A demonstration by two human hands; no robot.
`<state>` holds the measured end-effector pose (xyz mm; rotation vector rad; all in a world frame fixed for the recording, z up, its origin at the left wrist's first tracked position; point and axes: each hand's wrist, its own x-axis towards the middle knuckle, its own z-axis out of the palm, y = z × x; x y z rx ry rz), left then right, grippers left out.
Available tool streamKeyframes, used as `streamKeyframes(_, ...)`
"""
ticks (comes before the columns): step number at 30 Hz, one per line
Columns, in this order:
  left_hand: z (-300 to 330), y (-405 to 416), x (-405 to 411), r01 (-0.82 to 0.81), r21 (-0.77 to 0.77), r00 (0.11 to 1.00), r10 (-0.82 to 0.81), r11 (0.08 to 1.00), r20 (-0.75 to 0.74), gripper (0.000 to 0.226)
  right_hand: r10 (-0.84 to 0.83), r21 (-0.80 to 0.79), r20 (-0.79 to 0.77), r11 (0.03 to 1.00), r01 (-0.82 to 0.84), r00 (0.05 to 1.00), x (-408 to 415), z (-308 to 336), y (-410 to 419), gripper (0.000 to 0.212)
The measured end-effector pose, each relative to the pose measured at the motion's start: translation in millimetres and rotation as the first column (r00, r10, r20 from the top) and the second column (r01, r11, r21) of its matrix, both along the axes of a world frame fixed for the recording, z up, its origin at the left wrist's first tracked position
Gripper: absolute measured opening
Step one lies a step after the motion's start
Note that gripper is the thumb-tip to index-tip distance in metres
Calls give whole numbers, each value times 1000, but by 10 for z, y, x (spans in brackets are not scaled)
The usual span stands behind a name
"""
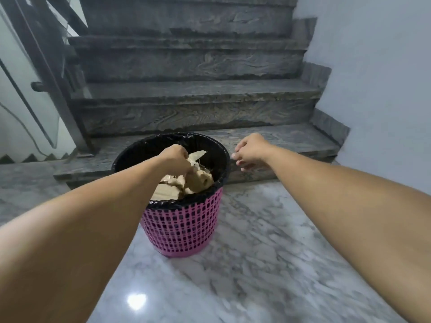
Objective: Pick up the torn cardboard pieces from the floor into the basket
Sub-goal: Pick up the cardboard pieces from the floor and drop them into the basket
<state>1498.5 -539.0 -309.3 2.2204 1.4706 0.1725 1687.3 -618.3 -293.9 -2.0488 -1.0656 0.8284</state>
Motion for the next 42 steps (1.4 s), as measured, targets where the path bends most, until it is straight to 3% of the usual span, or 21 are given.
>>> streamKeyframes(2,-3,-63,271,17,97,1000,-19,995,17,61,-2,-38,16,999,2,1000,234,54,-163,5)
streamKeyframes(5,-59,-216,749,109,294,992,-86,950,-92,62,-52,-104,43,993,56,998,694,-6,-453,10)
streamKeyframes(11,-418,-651,1685,460,396,888,-407,795,-213,57,-185,-225,117,952,208,976,1609,-472,-1073,21)
streamKeyframes(15,-998,-908,2207,568,205,816,-513,797,-266,65,-213,-320,118,916,241,970,2096,-983,-1434,20)
streamKeyframes(21,-2127,-1221,2580,565,-151,727,-576,811,-375,88,-144,-499,213,835,234,966,2680,-1836,-1783,31)
streamKeyframes(27,-2916,-1386,2676,462,-314,739,-556,829,-381,114,149,-605,379,786,123,913,3027,-2616,-1757,50)
streamKeyframes(33,-3251,-1510,2662,437,-315,721,-537,843,-437,119,181,-608,397,787,110,900,3096,-3382,-1720,58)
streamKeyframes(36,-3253,-1509,2687,433,-332,732,-542,838,-412,121,101,-459,569,862,214,816,2918,-3488,-1792,36)
streamKeyframes(38,-3247,-1495,2682,439,-335,728,-548,834,-411,121,-5,-394,545,881,261,839,2842,-3512,-1808,25)
streamKeyframes(40,-3227,-1465,2659,456,-338,708,-566,823,-423,118,-9,-424,516,866,265,856,2820,-3508,-1817,21)
streamKeyframes(42,-3153,-1412,2613,478,-351,679,-592,805,-434,108,100,-505,518,837,210,850,2815,-3452,-1811,16)
